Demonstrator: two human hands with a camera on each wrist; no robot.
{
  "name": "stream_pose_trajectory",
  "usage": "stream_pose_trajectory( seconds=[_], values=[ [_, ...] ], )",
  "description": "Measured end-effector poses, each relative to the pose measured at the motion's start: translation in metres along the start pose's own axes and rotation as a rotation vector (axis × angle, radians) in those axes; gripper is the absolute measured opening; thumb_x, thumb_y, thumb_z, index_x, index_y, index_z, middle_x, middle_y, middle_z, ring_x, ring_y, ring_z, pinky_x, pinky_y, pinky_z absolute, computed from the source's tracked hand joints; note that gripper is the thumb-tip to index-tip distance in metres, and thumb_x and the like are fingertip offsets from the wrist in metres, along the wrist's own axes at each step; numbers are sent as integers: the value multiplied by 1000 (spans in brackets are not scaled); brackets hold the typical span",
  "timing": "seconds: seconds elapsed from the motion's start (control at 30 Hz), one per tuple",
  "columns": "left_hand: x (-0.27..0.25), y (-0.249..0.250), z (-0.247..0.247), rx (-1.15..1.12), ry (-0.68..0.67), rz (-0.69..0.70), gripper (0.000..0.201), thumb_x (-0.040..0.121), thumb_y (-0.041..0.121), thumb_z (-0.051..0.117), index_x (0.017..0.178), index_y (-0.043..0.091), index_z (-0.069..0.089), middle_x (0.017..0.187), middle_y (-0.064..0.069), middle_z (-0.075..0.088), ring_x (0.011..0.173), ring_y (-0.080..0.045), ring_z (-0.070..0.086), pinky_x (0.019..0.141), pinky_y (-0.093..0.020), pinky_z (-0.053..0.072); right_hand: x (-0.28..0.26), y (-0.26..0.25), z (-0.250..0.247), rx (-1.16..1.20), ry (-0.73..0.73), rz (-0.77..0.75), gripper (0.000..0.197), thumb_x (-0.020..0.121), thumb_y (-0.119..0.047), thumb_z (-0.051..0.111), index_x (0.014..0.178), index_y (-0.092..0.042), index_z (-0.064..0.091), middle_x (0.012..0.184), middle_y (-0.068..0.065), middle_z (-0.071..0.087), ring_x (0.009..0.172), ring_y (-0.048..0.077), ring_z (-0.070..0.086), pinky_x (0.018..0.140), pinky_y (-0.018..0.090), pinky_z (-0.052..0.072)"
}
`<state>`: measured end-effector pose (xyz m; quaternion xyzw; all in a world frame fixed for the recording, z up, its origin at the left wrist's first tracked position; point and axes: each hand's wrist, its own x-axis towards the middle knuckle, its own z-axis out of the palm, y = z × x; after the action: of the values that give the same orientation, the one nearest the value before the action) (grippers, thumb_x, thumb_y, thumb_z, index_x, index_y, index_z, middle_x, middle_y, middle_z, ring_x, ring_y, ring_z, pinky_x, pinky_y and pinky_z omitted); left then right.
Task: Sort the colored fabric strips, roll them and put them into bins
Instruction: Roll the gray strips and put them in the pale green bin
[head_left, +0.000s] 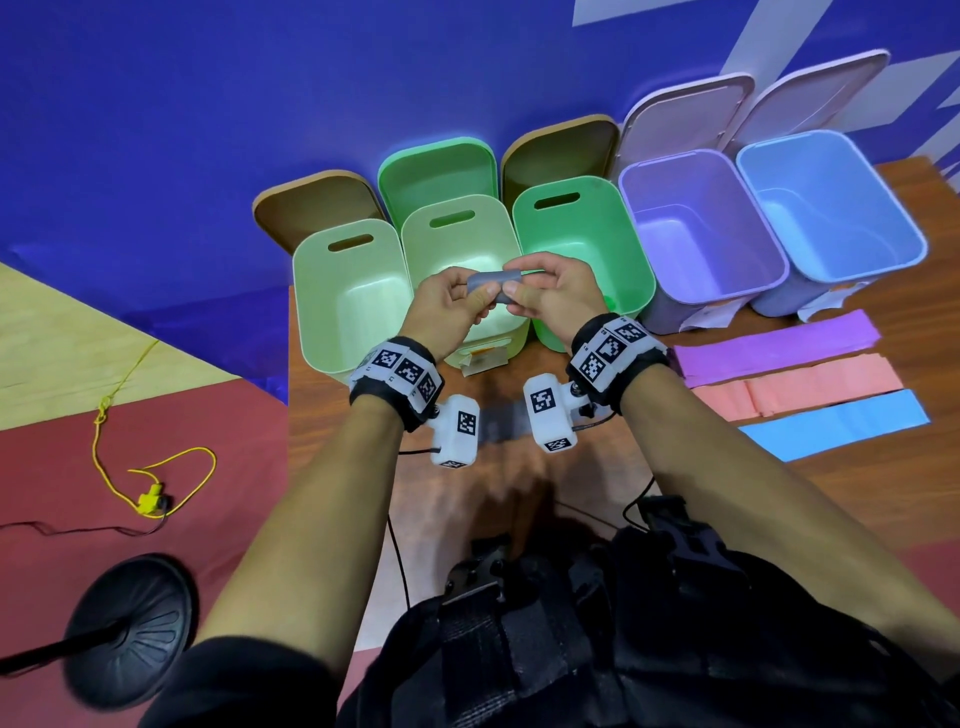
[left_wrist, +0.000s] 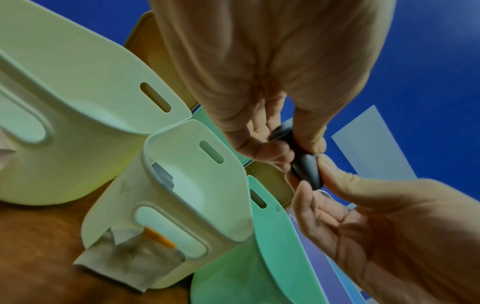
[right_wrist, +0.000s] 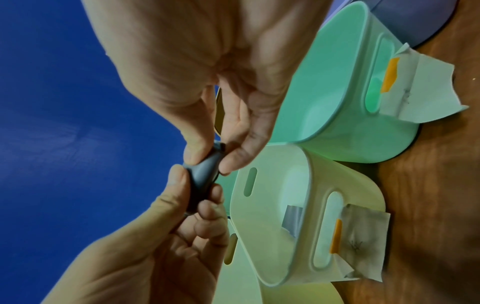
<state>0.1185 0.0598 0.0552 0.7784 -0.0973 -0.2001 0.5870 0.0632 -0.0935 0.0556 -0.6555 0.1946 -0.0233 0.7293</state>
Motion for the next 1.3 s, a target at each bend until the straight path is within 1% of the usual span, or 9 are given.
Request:
stream_pose_trajectory(
  seconds=[0.23, 0.37, 0.47, 0.6, 0.67, 0.73, 0.9, 1.1, 1.3],
  values=[
    [14, -18, -7, -59, -24, -81, 24, 92, 17, 69, 109, 0, 63, 95, -19, 71, 75, -15, 64, 69, -21, 52, 15, 6, 6, -10, -25, 101, 23, 89, 3, 68, 111, -4, 65, 97, 13, 70, 84, 20, 71, 78, 28, 61],
    [17, -33, -7, 16, -37, -120, 11, 88, 17, 73, 96, 18, 66, 88, -4, 68, 76, -7, 61, 69, -16, 47, 23, 21, 9, -33, -44, 164, 27, 86, 8, 68, 109, -4, 64, 104, 15, 68, 91, 23, 68, 84, 31, 60],
    [20, -44, -9, 84, -46, -123, 16, 87, 12, 74, 95, 19, 63, 84, 4, 64, 74, -5, 59, 73, -12, 48, 27, 32, 14, -71, -56, 206, 32, 84, 11, 67, 113, -2, 63, 108, 14, 66, 95, 24, 67, 88, 37, 59],
    [24, -56, -13, 180, -20, -124, 15, 85, 21, 76, 92, 27, 63, 80, 9, 64, 71, -6, 59, 76, -20, 49, 34, 39, 19, -103, -67, 233, 34, 84, 10, 69, 115, -1, 63, 116, 16, 63, 100, 28, 67, 84, 31, 60],
    [25, -59, -17, 194, -3, -139, 16, 83, 27, 78, 94, 24, 66, 82, 9, 66, 69, -6, 60, 72, -18, 49, 37, 42, 20, -102, -63, 245, 34, 84, 10, 69, 115, -1, 64, 122, 17, 61, 104, 31, 67, 84, 31, 61],
    [27, -62, -19, 193, 6, -141, 21, 81, 29, 79, 98, 21, 69, 91, 7, 69, 73, -8, 62, 75, -21, 51, 40, 43, 19, -112, -65, 253, 34, 83, 11, 68, 114, -2, 65, 124, 19, 61, 106, 33, 68, 83, 31, 61],
    [28, -61, -19, 172, 6, -151, 22, 83, 28, 77, 102, 20, 70, 101, 6, 71, 78, -13, 67, 82, -27, 54, 42, 44, 20, -140, -48, 269, 28, 86, 11, 65, 113, 2, 67, 118, 22, 65, 103, 34, 69, 78, 25, 61],
    [28, -58, -18, 197, 11, -168, 18, 85, 26, 73, 102, 21, 69, 102, 2, 71, 79, -16, 68, 84, -38, 58, 43, 45, 21, -224, -53, 288, 23, 89, 8, 63, 109, -3, 67, 108, 19, 67, 96, 28, 70, 75, 23, 59],
    [29, -57, -19, 273, 9, -169, 15, 86, 27, 74, 98, 22, 66, 106, -4, 71, 76, -20, 72, 76, -29, 58, 47, 49, 21, -300, -48, 290, 25, 89, 3, 65, 113, -2, 68, 111, 19, 67, 92, 26, 71, 80, 29, 60]
  ],
)
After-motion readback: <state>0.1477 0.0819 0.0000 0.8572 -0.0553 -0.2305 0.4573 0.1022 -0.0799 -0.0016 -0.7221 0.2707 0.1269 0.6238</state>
